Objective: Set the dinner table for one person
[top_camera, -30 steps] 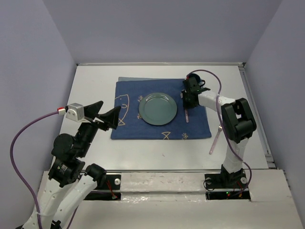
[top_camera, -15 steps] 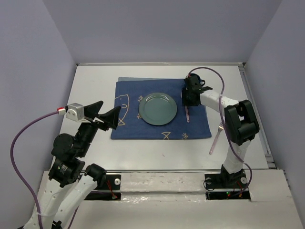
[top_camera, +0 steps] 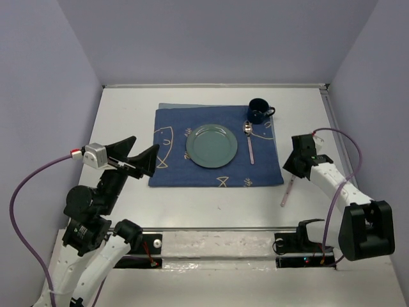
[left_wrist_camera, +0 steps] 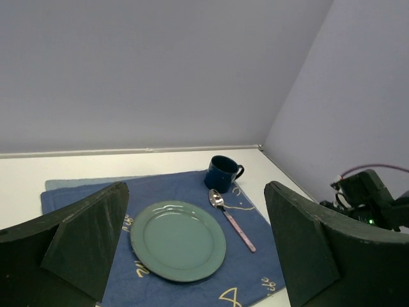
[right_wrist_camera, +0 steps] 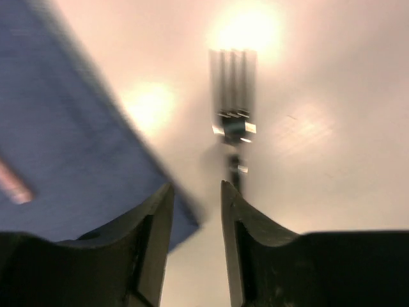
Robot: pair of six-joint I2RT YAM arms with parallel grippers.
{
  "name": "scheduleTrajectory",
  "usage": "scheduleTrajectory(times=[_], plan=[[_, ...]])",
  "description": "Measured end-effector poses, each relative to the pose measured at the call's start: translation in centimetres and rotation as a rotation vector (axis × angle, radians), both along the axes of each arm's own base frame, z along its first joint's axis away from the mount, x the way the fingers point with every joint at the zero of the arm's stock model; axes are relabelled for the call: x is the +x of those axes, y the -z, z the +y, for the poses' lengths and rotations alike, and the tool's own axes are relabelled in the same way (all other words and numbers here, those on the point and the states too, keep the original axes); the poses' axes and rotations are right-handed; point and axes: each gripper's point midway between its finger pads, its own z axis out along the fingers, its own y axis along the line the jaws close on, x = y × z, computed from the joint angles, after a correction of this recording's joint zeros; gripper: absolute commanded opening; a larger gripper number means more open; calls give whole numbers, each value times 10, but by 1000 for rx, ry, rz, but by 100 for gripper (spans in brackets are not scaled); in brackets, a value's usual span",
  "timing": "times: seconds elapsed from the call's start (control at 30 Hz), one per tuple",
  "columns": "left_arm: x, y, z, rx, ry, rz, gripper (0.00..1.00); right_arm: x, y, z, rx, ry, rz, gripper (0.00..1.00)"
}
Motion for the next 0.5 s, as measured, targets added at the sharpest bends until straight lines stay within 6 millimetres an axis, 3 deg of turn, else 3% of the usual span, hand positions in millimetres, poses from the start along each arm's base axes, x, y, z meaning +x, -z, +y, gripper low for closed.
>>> scheduleTrajectory(times=[0.03, 0.13, 0.3, 0.5], plan=[[-1, -1, 1, -3, 0, -6, 99, -12, 9, -12, 5, 45, 33, 49], [-4, -4, 2, -10, 1, -17, 99, -36, 21, -18, 22, 85, 99, 49], [-7, -6, 1, -14, 10, -25, 99, -42, 23, -14, 58, 98, 121, 41], [-11, -9, 3, -22, 15, -40, 99, -54, 46, -13, 58, 117, 242, 40]])
